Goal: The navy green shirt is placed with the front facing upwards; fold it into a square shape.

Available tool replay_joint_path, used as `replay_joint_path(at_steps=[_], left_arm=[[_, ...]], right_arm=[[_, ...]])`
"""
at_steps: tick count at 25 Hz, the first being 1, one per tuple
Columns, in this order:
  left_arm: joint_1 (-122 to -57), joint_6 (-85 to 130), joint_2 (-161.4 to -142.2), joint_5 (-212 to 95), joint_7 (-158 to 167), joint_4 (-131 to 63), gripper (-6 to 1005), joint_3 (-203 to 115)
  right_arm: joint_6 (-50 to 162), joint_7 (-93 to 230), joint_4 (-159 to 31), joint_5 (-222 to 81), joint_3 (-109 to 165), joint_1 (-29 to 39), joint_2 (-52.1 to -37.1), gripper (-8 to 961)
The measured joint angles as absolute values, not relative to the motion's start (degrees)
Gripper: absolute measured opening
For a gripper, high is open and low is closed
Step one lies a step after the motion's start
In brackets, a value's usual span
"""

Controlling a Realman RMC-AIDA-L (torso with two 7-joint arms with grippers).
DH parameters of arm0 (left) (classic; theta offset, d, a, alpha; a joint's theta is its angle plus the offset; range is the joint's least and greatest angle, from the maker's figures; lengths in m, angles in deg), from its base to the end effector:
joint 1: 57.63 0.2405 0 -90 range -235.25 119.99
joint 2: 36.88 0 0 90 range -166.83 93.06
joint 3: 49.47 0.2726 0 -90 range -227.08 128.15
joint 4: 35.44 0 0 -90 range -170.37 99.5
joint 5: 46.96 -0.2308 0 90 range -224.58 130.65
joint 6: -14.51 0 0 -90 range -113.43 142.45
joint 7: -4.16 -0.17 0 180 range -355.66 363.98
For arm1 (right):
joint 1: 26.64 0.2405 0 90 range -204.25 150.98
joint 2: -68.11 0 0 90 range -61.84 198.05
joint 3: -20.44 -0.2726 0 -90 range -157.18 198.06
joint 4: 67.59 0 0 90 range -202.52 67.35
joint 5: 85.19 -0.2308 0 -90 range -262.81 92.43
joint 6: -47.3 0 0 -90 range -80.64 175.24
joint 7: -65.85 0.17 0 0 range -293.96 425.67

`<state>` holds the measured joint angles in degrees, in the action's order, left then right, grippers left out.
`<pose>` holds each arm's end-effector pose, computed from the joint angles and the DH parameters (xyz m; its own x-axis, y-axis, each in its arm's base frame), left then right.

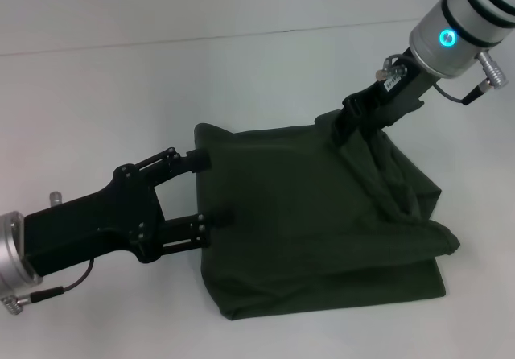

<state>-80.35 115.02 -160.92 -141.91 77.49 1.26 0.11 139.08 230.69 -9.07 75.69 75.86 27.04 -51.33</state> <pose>-0.2346 0.3043 -0.0537 0.6061 0.2631 0.7506 0.3574 -0.9332 0.0386 0.1791 0.4478 -0.0049 0.3692 -0.9293 -0.0137 -0.8198 -0.3187 -0.4758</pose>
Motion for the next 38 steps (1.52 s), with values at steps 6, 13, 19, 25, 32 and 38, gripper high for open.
replay_joint_path(at_steps=[6,13,19,25,32,38], left_arm=[[-80.3,115.1,-160.98,-141.9,76.9,0.4,886,0.1],[-80.5,115.4,-160.95,-141.9,75.8,-0.7,885,0.1],[-80.5,115.4,-160.90,-141.9,75.8,-0.7,886,0.1],[-80.3,115.4,-160.89,-141.9,75.5,-0.7,885,-0.4],[-80.2,115.4,-160.89,-141.9,75.4,-0.7,885,-0.6],[-80.1,115.4,-160.89,-141.9,75.4,-0.8,886,-0.6]], right_arm=[[137.6,231.4,-10.9,78.0,77.3,27.8,-51.33,506],[135.7,232.3,-11.1,78.0,79.5,28.1,-51.53,506],[134.1,232.5,-14.2,77.9,80.2,29.6,-51.61,506],[132.8,233.0,-16.8,78.2,80.8,31.0,-51.53,506],[132.2,234.0,-17.9,80.0,82.3,31.2,-51.55,505],[131.9,234.1,-18.7,80.4,82.7,31.4,-51.58,502]])
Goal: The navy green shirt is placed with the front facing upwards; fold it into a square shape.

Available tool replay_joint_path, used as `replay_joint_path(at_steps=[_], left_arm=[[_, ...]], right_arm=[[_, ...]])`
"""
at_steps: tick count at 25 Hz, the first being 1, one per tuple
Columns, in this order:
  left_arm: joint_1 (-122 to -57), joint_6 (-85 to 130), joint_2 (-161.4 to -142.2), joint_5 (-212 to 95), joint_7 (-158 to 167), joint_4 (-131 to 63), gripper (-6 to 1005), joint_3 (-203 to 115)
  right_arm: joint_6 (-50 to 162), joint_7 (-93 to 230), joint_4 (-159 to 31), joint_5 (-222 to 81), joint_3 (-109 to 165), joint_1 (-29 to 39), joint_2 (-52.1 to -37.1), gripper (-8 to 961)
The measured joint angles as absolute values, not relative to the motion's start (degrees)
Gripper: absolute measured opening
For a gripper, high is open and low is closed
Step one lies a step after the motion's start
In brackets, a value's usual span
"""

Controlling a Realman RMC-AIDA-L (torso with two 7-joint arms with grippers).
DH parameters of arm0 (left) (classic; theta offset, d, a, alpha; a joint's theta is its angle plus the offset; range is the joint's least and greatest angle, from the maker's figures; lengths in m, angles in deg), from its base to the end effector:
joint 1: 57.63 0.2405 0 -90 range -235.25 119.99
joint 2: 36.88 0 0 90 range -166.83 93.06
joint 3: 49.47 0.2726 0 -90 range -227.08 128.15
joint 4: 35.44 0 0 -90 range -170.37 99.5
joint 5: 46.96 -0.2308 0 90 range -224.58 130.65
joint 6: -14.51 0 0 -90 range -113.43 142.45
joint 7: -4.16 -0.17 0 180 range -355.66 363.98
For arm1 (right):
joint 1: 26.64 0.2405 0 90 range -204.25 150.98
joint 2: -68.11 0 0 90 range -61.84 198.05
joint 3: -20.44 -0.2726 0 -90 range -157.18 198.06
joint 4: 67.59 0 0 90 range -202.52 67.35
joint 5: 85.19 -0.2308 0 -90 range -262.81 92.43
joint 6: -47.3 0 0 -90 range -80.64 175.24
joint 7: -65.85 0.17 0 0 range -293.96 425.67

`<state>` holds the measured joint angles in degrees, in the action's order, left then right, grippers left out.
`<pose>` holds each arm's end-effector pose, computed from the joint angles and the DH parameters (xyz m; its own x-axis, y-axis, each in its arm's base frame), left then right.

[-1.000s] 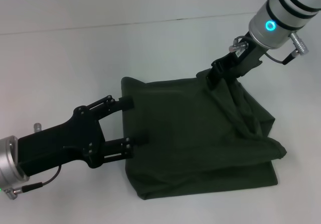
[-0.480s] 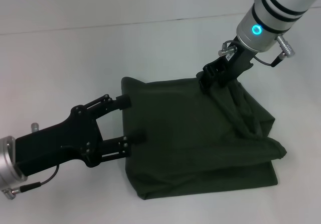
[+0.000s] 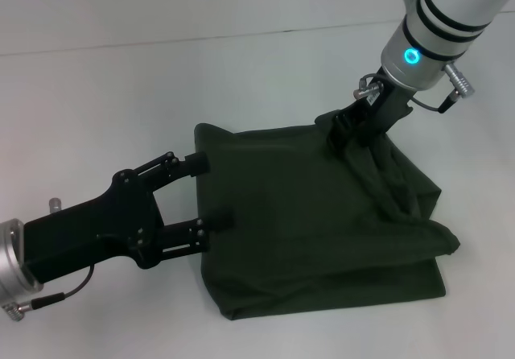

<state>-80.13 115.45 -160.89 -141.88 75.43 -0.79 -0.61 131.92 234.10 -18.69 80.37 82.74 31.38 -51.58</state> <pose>-0.2387 0.2997 -0.0566 0.5938 0.2588 0.7619 0.3611 -0.9319 0.0351 0.1812 0.4580 -0.0369 0.3827 -0.9216 0.0656 -0.7338 -0.3463 -0.5845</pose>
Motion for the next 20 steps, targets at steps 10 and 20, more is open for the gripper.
replay_joint_path(at_steps=[10,20], left_arm=[[-80.1,115.4,-160.91,-141.9,75.3,-1.4,886,-0.6],[-80.2,115.5,-160.89,-141.9,75.3,-1.4,885,-0.7]], right_arm=[[130.1,234.0,-20.7,80.4,83.8,32.2,-51.62,471],[130.7,234.0,-21.3,80.5,84.3,31.5,-51.41,339]])
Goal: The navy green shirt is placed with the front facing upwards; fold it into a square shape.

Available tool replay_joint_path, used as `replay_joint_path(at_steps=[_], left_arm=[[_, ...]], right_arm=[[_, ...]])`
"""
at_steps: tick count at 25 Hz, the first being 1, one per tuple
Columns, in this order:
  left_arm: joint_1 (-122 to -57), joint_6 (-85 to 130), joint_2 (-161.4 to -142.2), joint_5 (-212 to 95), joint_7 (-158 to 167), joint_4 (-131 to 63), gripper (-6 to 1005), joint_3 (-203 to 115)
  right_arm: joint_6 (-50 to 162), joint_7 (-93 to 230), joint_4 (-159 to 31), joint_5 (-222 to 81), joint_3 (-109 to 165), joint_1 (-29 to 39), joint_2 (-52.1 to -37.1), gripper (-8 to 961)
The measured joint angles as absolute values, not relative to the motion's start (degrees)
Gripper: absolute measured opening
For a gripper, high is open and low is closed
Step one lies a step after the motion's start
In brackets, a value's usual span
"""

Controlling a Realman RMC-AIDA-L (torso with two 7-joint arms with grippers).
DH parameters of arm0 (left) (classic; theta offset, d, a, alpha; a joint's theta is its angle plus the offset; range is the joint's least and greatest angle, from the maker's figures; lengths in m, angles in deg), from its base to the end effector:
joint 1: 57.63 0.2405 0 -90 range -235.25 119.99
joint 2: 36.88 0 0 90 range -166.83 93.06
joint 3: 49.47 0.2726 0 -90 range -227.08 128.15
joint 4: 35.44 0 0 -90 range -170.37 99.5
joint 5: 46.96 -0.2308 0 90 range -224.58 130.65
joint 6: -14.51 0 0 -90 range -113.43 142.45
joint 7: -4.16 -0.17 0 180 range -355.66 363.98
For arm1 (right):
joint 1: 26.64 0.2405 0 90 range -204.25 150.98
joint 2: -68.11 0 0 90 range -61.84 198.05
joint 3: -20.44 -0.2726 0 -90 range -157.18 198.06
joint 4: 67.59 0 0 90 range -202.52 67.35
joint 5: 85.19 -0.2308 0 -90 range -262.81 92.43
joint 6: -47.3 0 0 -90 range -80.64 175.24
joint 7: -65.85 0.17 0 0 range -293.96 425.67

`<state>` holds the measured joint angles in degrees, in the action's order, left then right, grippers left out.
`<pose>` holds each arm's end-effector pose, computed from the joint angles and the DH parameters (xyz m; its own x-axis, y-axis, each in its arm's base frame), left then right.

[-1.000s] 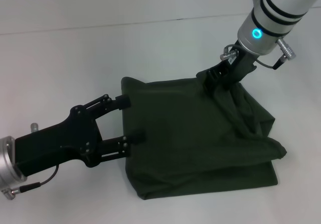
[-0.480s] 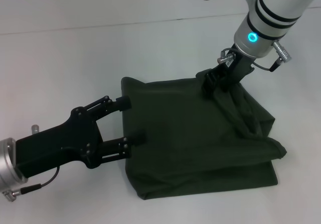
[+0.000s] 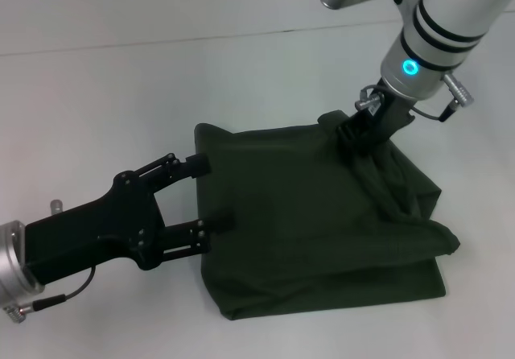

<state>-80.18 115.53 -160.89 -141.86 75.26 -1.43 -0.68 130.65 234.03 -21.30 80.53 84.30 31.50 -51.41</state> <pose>-0.2392 0.2986 -0.0579 0.5884 0.2645 0.7641 0.3646 -0.9303 0.0413 0.1897 0.4556 -0.0439 0.3754 -0.9220 0.0952 -0.7196 -0.3547 -0.5970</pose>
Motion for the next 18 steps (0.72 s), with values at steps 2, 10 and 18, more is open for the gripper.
replay_joint_path(at_steps=[2,10,18], left_arm=[[-80.3,115.4,-160.90,-141.9,75.3,-1.4,885,-0.7],[-80.6,115.2,-160.90,-141.8,75.3,-1.4,885,-0.7],[-80.9,115.2,-160.90,-141.5,75.5,-1.5,886,-0.7]], right_arm=[[130.8,233.8,-20.9,80.5,84.3,30.2,-51.38,312],[130.4,233.3,-15.7,78.9,83.6,24.8,-51.50,146],[129.1,231.7,-12.0,78.4,79.8,19.5,-51.21,37]])
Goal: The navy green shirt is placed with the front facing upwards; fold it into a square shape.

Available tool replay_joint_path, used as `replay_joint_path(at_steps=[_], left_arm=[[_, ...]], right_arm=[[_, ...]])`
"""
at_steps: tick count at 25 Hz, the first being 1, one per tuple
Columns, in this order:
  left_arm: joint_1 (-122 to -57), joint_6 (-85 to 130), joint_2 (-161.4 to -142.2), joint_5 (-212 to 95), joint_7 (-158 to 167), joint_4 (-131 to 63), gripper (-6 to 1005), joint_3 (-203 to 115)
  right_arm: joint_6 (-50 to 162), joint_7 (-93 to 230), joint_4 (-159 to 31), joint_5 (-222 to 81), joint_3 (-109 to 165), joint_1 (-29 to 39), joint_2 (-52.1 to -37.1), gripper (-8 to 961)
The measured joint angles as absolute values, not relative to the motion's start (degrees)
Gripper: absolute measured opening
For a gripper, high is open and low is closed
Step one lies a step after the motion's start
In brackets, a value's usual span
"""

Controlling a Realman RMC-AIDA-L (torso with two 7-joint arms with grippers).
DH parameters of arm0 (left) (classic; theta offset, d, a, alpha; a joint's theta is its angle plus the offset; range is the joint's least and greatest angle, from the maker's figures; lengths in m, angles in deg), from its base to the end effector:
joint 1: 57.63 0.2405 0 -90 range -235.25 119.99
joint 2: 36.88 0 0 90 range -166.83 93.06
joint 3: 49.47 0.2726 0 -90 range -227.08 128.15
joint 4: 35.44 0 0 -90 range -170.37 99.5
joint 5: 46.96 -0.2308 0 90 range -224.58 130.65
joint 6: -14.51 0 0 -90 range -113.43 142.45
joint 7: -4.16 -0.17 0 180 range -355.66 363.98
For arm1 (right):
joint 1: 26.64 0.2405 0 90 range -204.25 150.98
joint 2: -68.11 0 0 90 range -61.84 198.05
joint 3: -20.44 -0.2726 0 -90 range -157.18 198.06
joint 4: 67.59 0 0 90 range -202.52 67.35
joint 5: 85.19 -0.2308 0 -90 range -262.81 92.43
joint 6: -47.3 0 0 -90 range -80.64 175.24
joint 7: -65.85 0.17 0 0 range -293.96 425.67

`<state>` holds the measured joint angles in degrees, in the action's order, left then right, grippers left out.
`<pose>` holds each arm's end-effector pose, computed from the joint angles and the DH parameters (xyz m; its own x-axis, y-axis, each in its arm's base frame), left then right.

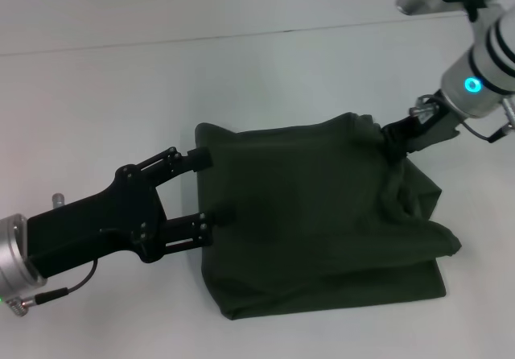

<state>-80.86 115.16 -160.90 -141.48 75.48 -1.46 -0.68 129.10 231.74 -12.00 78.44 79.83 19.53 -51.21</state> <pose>-0.2357 0.3029 -0.0576 0.5873 0.2594 0.7667 0.3613 -0.9317 0.0385 0.2474 0.4407 -0.0115 0.3073 -0.9489 -0.0716 -0.7933 -0.2138 -0.5701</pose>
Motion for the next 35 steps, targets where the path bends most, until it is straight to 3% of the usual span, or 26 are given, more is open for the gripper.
replay_joint_path(at_steps=[19,30,35], left_arm=[[-82.0,113.7,-160.82,-141.6,75.9,-2.3,885,-0.7],[-82.3,112.9,-160.81,-141.4,75.9,-2.2,885,-0.7],[-82.7,112.9,-160.80,-141.3,76.0,-2.2,885,-1.0]], right_arm=[[127.8,223.1,-12.3,74.0,73.8,16.4,-51.15,157],[128.7,223.2,-8.0,73.2,73.8,14.8,-50.94,393],[129.4,223.3,-4.1,73.0,73.4,13.6,-50.64,639]])
